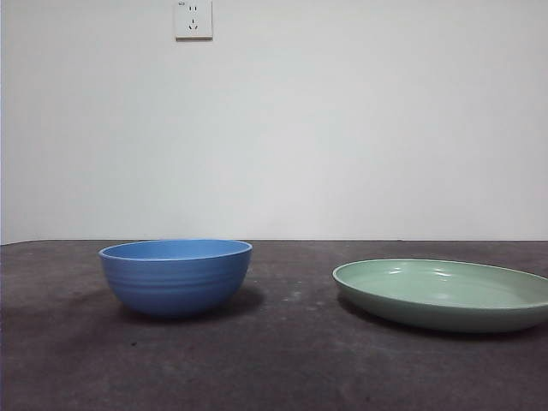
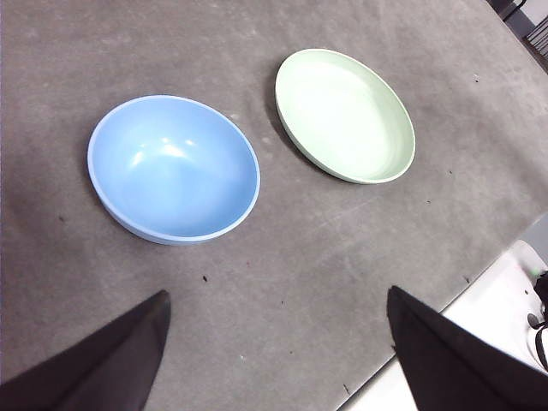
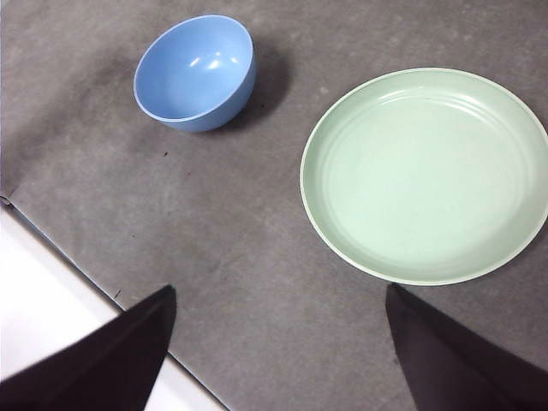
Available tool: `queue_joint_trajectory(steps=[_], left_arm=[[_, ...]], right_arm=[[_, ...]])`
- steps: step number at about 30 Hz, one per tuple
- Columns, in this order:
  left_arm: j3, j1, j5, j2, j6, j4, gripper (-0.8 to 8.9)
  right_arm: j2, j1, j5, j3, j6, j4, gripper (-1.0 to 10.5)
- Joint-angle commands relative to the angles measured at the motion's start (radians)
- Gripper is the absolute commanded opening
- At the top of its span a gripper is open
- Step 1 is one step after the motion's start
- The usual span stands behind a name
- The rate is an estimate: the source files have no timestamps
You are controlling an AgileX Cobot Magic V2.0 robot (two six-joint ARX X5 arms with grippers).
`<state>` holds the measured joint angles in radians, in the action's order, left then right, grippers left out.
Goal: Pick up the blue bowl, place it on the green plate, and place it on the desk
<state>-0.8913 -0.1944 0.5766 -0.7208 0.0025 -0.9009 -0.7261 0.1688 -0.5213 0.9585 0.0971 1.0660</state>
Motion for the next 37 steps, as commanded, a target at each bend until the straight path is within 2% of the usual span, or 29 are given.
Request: queue_joint_trajectory(steps=[1,8,13,20,24,27,32,37], left_arm=[[-0.022,-0.003,0.005,-0.005,0.005,0.007,4.11],[-0.023,-0.003,-0.001,-0.013,0.002,0.011,4.11],[-0.052,-0.003,-0.014,-0.066,-0.033,0.011,4.10],[-0.153,-0.028,-0.130,-0.233,-0.037,0.011,4.06],[-0.195,-0.050,-0.142,-0.349,-0.037,0.019,4.06],[-0.202,-0.076,-0.171,-0.430,-0.037,0.075,4.06],[-0.202,-0.114,-0.277,-0.561,-0.042,0.155,4.06],[-0.202,-0.122,-0.302,-0.680,-0.042,0.223,4.06]], right_arm=[[-0.005,0.002,-0.002,0.019,0.007,-0.003,4.0],[-0.005,0.002,-0.002,0.019,0.007,-0.003,3.9],[-0.005,0.002,-0.002,0.019,0.007,-0.003,3.9],[-0.005,0.002,-0.002,0.019,0.006,-0.003,3.9],[-0.005,0.002,-0.002,0.019,-0.001,-0.004,3.9],[-0.004,0.002,-0.002,0.019,-0.003,-0.006,3.9],[-0.004,0.002,-0.003,0.019,-0.003,-0.007,3.9],[-0.004,0.002,-0.003,0.019,-0.004,-0.007,3.9]])
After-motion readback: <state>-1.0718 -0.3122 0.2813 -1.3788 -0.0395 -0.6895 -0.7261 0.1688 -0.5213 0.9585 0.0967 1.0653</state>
